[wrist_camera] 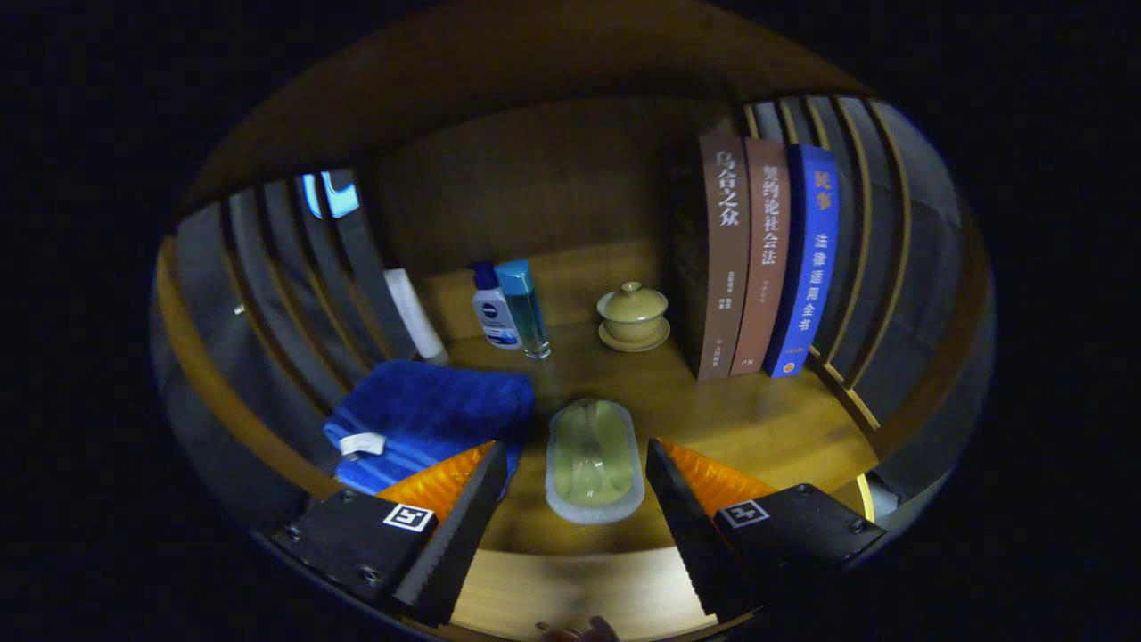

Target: Pull open the drawer, take out the items inside it, and place them on the countertop above the cabinet.

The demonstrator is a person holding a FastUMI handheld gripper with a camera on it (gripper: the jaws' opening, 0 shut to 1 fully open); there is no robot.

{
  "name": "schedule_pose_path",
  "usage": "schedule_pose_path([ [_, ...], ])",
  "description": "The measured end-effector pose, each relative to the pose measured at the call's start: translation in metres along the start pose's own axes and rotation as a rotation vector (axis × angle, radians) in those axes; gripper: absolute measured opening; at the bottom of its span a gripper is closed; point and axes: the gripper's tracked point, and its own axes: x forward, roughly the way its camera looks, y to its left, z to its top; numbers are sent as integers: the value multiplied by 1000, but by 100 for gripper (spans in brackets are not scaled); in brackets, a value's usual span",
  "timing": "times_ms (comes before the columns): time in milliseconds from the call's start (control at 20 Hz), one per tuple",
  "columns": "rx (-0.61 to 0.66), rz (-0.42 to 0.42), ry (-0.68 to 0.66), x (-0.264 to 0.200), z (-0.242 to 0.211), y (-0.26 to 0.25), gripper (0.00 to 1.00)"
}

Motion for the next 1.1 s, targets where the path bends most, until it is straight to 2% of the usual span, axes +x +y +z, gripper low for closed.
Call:
schedule_pose_path([
  [250, -45, 47, -225, -106, -22, 12, 100],
  [400, -77, 59, -334, -168, -57, 16, 99],
  [550, -90, 50, -385, -208, -107, 11, 99],
  [650, -86, 26, -385, -220, -141, 1, 99],
  [850, -64, -6, -341, -208, -196, -14, 99],
  [1100, -85, -29, -287, -177, -230, -23, 99],
])
